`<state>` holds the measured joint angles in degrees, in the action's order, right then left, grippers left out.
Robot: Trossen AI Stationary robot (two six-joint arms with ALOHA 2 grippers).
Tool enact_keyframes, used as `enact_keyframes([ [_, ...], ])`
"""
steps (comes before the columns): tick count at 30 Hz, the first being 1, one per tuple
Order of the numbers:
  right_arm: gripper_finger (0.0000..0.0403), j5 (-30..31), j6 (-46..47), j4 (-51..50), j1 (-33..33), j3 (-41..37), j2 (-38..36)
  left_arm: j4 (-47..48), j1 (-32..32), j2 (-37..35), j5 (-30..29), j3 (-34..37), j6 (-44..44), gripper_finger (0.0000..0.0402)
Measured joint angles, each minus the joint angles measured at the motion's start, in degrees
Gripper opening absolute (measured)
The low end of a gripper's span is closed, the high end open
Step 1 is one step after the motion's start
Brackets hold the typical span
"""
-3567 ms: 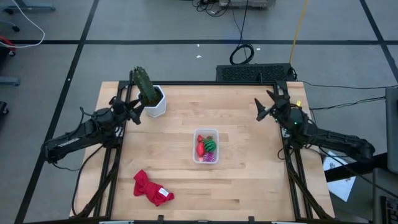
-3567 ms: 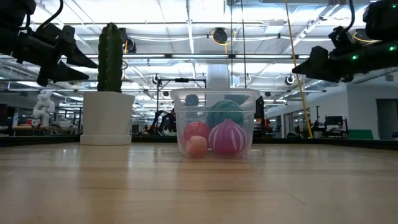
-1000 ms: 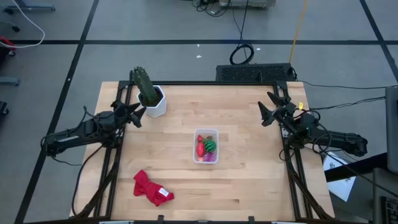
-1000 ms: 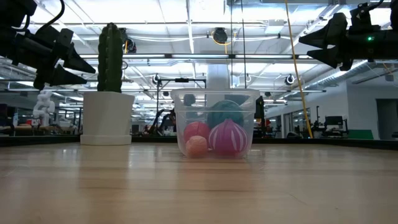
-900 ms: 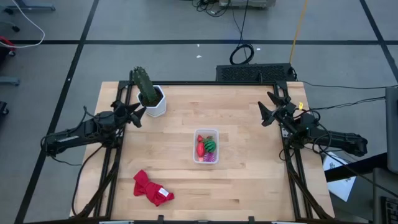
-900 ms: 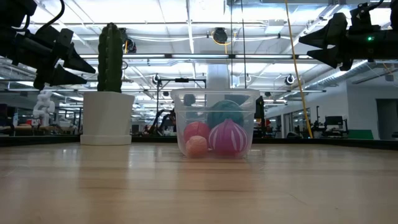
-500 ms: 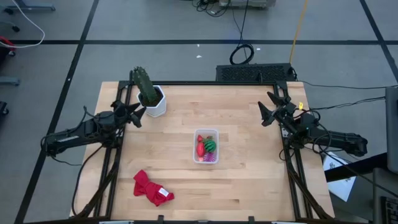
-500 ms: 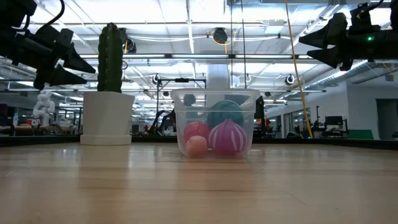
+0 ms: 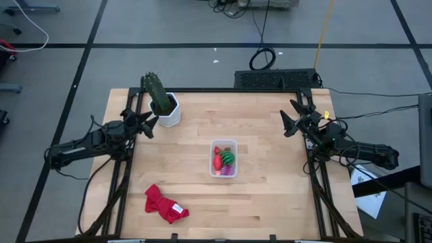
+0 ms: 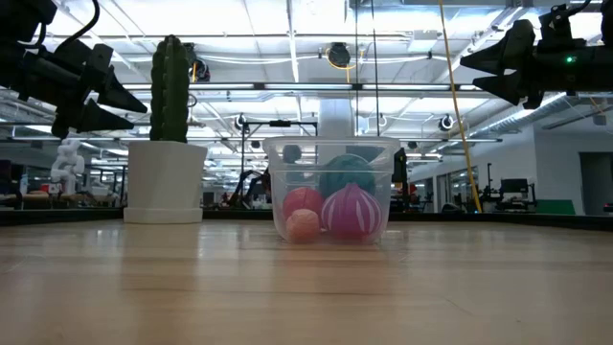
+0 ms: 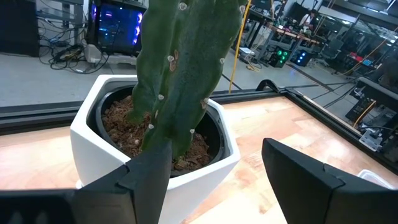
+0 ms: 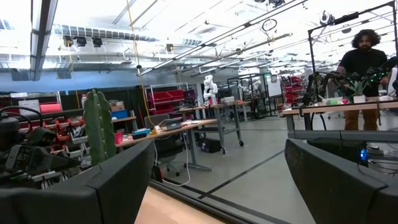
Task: Pick and placing Produce into tupperware
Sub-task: Return to Home Position
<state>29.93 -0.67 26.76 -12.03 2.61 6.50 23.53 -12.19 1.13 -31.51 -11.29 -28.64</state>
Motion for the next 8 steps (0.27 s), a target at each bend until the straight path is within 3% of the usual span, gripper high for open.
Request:
enact_keyframes([
  [8,0.0354,0.0,0.0,0.0,0.0,0.0,0.0,0.0,0.0,0.0,0.0,0.0,0.0,0.0253],
])
